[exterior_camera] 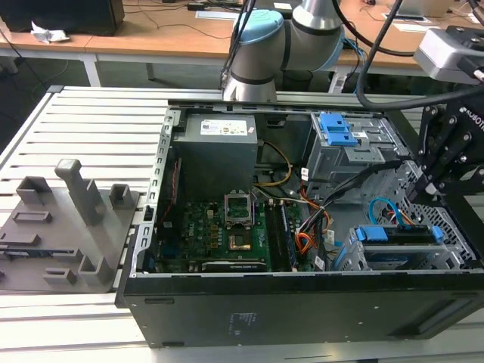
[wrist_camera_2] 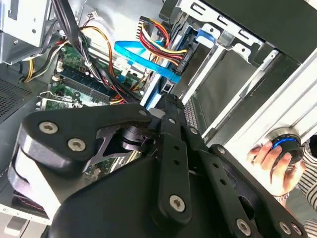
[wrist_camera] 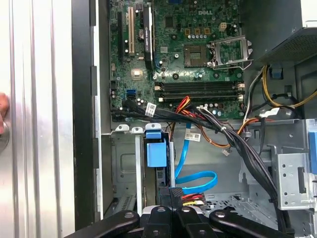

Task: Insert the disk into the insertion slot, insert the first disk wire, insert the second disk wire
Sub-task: 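Insert the second disk wire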

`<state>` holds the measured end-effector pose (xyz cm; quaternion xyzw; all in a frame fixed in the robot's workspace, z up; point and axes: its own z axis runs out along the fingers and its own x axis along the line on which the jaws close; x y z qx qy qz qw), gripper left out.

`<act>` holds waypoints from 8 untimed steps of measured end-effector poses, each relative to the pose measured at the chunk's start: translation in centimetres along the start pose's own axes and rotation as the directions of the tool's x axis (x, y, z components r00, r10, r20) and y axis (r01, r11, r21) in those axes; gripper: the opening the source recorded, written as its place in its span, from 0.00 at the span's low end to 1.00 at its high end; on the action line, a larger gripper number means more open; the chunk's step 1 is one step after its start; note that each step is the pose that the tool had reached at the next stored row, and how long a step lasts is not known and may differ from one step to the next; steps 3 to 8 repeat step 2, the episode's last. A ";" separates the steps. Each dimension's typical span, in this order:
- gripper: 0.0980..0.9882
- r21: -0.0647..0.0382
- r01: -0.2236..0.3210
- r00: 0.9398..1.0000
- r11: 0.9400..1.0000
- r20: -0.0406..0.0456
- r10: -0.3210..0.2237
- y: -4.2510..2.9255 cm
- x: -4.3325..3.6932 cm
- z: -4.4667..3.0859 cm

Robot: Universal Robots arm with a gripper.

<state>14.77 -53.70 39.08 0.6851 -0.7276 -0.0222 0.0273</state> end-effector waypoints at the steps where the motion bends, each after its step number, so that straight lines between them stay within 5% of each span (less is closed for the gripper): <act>1: 0.01 0.000 0.000 1.000 1.000 0.000 0.000 0.00 0.00 0.00; 8: 0.01 0.000 0.000 1.000 1.000 0.000 0.000 0.00 0.00 0.00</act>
